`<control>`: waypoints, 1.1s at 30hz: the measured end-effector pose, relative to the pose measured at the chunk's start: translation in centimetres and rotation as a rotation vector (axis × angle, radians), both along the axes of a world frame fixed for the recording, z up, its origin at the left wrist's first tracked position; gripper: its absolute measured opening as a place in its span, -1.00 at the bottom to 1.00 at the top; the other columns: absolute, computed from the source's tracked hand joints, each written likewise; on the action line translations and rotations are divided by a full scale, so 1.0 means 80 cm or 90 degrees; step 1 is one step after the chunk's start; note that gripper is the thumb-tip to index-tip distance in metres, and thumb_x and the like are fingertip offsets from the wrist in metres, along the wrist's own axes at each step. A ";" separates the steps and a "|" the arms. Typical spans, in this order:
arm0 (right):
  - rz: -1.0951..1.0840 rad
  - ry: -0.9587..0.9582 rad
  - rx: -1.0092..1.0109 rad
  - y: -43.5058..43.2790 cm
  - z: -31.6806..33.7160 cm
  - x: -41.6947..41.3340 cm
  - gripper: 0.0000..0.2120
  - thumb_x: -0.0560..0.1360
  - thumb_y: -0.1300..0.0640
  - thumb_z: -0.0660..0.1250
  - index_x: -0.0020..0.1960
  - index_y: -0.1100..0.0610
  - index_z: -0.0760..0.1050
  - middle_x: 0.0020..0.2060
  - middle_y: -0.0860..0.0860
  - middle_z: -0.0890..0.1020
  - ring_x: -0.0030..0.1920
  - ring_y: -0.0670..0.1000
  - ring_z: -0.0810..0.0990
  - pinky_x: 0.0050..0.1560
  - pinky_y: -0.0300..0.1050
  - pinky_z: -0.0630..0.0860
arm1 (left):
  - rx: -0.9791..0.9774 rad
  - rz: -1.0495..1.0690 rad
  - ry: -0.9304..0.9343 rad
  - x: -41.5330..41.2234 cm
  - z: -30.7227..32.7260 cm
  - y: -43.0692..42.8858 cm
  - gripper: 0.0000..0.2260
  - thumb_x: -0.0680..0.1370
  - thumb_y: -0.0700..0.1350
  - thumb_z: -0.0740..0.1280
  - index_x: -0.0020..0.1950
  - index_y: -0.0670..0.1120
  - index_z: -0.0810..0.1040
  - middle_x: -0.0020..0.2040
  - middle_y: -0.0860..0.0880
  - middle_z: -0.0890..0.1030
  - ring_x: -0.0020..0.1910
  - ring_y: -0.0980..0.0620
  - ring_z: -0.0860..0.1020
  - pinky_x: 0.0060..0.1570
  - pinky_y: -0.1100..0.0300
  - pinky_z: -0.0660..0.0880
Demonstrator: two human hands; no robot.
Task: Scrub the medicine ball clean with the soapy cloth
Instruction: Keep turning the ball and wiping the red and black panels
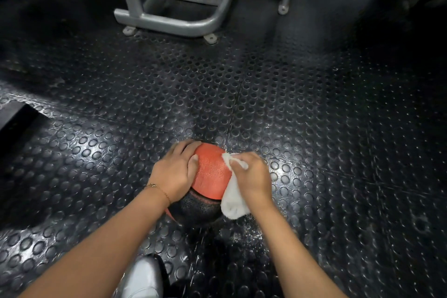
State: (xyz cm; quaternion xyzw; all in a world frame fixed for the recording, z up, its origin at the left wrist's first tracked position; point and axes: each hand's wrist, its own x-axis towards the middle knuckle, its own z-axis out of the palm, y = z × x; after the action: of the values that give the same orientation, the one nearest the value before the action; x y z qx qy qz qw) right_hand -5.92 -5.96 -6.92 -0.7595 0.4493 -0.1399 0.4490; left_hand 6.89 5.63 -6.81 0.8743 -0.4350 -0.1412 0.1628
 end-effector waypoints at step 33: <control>0.076 -0.074 -0.031 0.064 0.009 -0.031 -0.59 0.52 0.06 0.27 0.33 0.13 0.39 0.26 -0.03 0.29 0.32 -0.07 0.25 0.32 -0.27 0.21 | 0.038 0.018 0.035 0.007 0.006 -0.013 -0.62 0.65 -0.04 -0.06 0.46 0.04 0.25 0.43 0.05 0.28 0.36 0.00 0.32 0.27 0.09 0.34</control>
State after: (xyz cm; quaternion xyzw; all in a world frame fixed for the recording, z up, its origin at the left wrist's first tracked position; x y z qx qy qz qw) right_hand -8.37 -0.84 -6.23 -0.7863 0.3728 -0.1680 0.4631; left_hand 7.41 4.62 -6.34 0.8806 -0.4138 -0.1755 0.1504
